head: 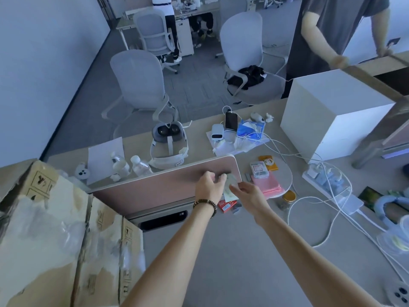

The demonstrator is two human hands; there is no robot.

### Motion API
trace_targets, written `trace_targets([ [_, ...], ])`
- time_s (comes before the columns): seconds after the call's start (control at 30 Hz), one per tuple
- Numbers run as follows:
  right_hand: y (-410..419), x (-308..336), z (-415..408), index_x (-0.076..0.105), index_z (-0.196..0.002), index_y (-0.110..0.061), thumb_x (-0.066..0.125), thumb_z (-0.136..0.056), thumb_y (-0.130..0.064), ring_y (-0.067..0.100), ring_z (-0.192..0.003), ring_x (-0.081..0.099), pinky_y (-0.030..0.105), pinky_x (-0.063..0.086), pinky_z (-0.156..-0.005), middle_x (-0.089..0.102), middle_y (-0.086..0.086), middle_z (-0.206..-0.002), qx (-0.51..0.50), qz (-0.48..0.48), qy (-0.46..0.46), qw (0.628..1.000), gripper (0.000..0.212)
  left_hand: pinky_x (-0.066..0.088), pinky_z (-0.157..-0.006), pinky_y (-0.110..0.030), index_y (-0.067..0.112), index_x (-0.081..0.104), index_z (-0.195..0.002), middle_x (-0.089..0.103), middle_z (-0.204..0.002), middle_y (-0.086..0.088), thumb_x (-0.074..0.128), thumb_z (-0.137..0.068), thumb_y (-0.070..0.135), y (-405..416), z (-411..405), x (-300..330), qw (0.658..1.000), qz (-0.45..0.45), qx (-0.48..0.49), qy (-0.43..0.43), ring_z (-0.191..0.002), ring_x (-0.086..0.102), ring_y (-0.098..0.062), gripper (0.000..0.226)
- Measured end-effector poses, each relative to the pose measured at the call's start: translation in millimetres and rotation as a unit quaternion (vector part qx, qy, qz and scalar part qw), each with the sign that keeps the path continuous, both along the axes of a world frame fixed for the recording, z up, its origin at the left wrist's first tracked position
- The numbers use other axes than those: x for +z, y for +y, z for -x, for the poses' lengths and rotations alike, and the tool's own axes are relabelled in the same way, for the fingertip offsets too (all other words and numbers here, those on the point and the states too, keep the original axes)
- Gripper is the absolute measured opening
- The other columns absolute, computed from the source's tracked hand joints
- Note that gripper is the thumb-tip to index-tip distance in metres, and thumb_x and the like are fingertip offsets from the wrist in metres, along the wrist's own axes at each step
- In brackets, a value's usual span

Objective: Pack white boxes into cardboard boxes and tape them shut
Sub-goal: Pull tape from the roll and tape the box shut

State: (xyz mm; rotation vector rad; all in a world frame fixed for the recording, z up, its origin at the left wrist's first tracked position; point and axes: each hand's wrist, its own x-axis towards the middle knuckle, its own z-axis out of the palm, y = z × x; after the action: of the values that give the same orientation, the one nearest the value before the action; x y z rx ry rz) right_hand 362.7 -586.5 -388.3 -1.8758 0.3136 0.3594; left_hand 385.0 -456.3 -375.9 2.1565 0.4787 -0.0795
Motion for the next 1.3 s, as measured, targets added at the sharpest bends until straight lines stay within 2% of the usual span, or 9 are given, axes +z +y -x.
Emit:
trace_targets([
  [0.13, 1.0, -9.0, 8.1, 0.065, -0.084, -0.01, 0.061, -0.095, -0.04, 0.034, -0.08, 0.069, 0.028, 0.04, -0.058, 0.069, 0.004, -0.075, -0.02, -0.012, -0.009, 1.0, 0.033, 0.055, -0.085, -0.031, 0.011, 0.074, -0.092, 0.074, -0.088, -0.002, 0.072, -0.083, 0.051, -2.1, -13.4, -5.4, 0.994, 0.087, 0.059, 0.008, -0.086, 0.068, -0.02, 0.041],
  [0.23, 3.2, -8.9, 13.4, 0.054, -0.071, -0.011, 0.06, -0.096, -0.041, 0.022, -0.062, 0.05, 0.03, 0.032, -0.058, 0.058, -0.007, -0.061, -0.028, -0.009, -0.03, 0.999, 0.039, 0.049, -0.063, -0.026, 0.015, 0.066, -0.063, 0.06, -0.055, 0.011, 0.079, -0.078, 0.047, -2.7, -17.1, -7.7, 0.978, 0.173, 0.116, 0.009, -0.056, 0.055, -0.008, 0.038],
  [0.3, 3.0, -7.2, 15.0, 0.04, -0.062, -0.017, 0.059, -0.098, -0.036, 0.01, -0.055, 0.034, 0.029, 0.026, -0.055, 0.042, -0.014, -0.05, -0.03, 0.006, -0.043, 0.999, 0.045, 0.05, -0.064, -0.022, 0.016, 0.068, -0.065, 0.063, -0.059, 0.012, 0.081, -0.079, 0.04, -3.8, -16.7, -8.2, 0.964, 0.236, 0.124, 0.016, -0.057, 0.055, -0.005, 0.03],
  [0.43, -2.9, -3.0, 17.1, 0.038, -0.061, -0.02, 0.059, -0.098, -0.034, 0.007, -0.05, 0.034, 0.021, 0.025, -0.049, 0.041, -0.015, -0.049, -0.018, 0.031, -0.084, 0.996, 0.045, 0.055, -0.092, -0.041, 0.013, 0.07, -0.082, 0.074, -0.086, -0.007, 0.076, -0.087, 0.02, -8.6, -18.3, 2.1, 0.904, 0.406, 0.129, 0.044, -0.084, 0.068, -0.02, 0.011],
  [0.53, -8.0, 3.5, 20.4, 0.039, -0.063, -0.017, 0.059, -0.099, -0.031, 0.006, -0.049, 0.034, 0.017, 0.029, -0.047, 0.041, -0.015, -0.048, -0.01, 0.02, -0.1, 0.995, 0.044, 0.059, -0.074, -0.033, 0.015, 0.066, -0.084, 0.072, -0.076, -0.004, 0.071, -0.091, 0.015, -12.5, -18.9, 9.0, 0.881, 0.45, 0.138, 0.056, -0.068, 0.069, -0.011, 0.008],
  [0.63, -10.9, 10.9, 25.4, 0.04, -0.063, -0.016, 0.059, -0.1, -0.028, 0.004, -0.045, 0.035, 0.015, 0.028, -0.044, 0.04, -0.015, -0.046, -0.014, -0.014, -0.103, 0.994, 0.043, 0.056, -0.057, -0.025, 0.014, 0.066, -0.085, 0.068, -0.063, 0.0, 0.071, -0.091, 0.013, -13.3, -18.0, 12.6, 0.879, 0.451, 0.143, 0.06, -0.053, 0.066, -0.005, 0.008],
  [0.9, -12.3, 25.3, 37.0, 0.038, -0.066, -0.018, 0.058, -0.1, -0.033, 0.008, -0.055, 0.03, 0.025, 0.024, -0.052, 0.037, -0.016, -0.054, -0.02, -0.054, -0.098, 0.994, 0.042, 0.052, -0.051, -0.021, 0.013, 0.063, -0.078, 0.066, -0.066, -0.003, 0.07, -0.09, 0.009, -13.3, -6.3, 31.5, 0.901, 0.416, 0.123, 0.037, -0.054, 0.062, -0.01, 0.014],
  [1.13, -23.3, 42.8, 74.7, 0.038, -0.069, -0.014, 0.06, -0.099, -0.03, 0.011, -0.06, 0.028, 0.029, 0.02, -0.057, 0.032, -0.012, -0.062, -0.001, -0.078, -0.104, 0.991, 0.042, 0.053, -0.068, -0.029, 0.014, 0.062, -0.078, 0.07, -0.07, -0.008, 0.068, -0.089, 0.009, -7.1, 28.0, 46.8, 0.935, 0.35, 0.053, 0.004, -0.062, 0.066, -0.02, 0.013],
  [1.3, -29.4, 56.6, 111.8, 0.038, -0.065, -0.019, 0.062, -0.098, -0.033, 0.01, -0.06, 0.026, 0.028, 0.018, -0.057, 0.032, -0.012, -0.06, 0.007, -0.089, -0.089, 0.992, 0.043, 0.054, -0.058, -0.027, 0.012, 0.059, -0.074, 0.071, -0.07, -0.01, 0.067, -0.09, 0.009, 9.3, 72.2, 62.5, 0.956, 0.291, 0.019, -0.023, -0.061, 0.067, -0.02, 0.018],
])
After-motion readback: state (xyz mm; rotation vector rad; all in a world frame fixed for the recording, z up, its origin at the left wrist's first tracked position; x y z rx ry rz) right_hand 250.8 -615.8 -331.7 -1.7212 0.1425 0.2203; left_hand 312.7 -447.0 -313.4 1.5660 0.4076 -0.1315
